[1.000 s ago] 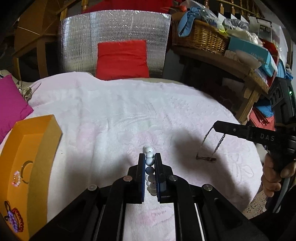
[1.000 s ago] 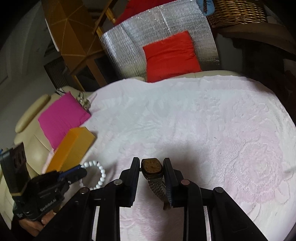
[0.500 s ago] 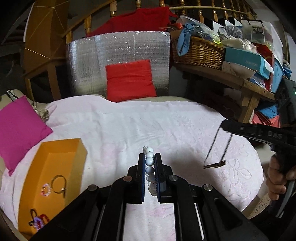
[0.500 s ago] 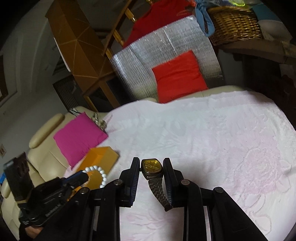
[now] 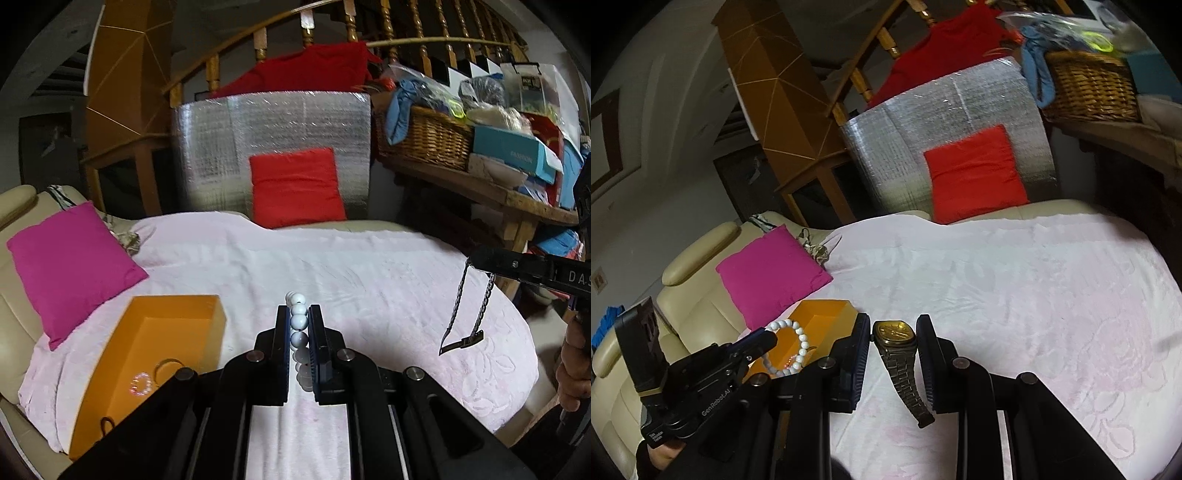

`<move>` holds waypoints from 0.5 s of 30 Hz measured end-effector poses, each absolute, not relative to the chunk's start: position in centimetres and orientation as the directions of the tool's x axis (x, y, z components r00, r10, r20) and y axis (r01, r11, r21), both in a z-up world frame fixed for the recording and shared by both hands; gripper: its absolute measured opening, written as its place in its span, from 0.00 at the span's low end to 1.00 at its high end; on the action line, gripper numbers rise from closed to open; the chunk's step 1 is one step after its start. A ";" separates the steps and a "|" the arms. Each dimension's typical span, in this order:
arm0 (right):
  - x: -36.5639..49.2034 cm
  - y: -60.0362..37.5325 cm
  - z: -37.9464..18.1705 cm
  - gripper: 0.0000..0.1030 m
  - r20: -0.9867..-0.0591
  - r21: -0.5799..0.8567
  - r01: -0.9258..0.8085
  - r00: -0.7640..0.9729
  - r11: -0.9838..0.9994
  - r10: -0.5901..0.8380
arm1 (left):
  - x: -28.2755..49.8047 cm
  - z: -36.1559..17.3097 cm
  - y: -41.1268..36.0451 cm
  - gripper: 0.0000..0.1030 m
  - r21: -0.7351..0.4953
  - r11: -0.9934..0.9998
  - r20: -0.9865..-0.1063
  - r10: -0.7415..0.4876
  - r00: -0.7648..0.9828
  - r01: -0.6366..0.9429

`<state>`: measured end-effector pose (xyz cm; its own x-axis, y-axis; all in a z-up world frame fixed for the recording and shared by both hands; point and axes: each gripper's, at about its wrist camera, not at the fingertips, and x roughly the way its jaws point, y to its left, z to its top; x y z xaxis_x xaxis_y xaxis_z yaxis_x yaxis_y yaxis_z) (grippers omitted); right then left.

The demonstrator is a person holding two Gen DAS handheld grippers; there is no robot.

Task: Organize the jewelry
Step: 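Carry the white bracelet with left tool while right carries the watch over the box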

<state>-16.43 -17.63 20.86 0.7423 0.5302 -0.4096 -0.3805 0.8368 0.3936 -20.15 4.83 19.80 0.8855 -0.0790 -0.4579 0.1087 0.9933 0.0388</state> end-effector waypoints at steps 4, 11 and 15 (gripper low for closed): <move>-16.2 -14.9 22.0 0.27 -0.405 0.371 -0.416 0.732 0.830 0.548 | -20.5 20.3 6.8 0.09 0.024 0.997 -0.443 -0.050 0.895 0.067; -16.1 -9.0 23.6 0.27 -0.403 0.332 -0.493 0.697 0.804 0.594 | -21.0 20.5 10.8 0.09 0.010 0.999 -0.422 0.032 0.906 -0.031; -15.9 -5.7 23.9 0.27 -0.408 0.321 -0.531 0.669 0.784 0.621 | -21.4 20.4 13.0 0.09 0.005 0.997 -0.417 0.076 0.906 -0.082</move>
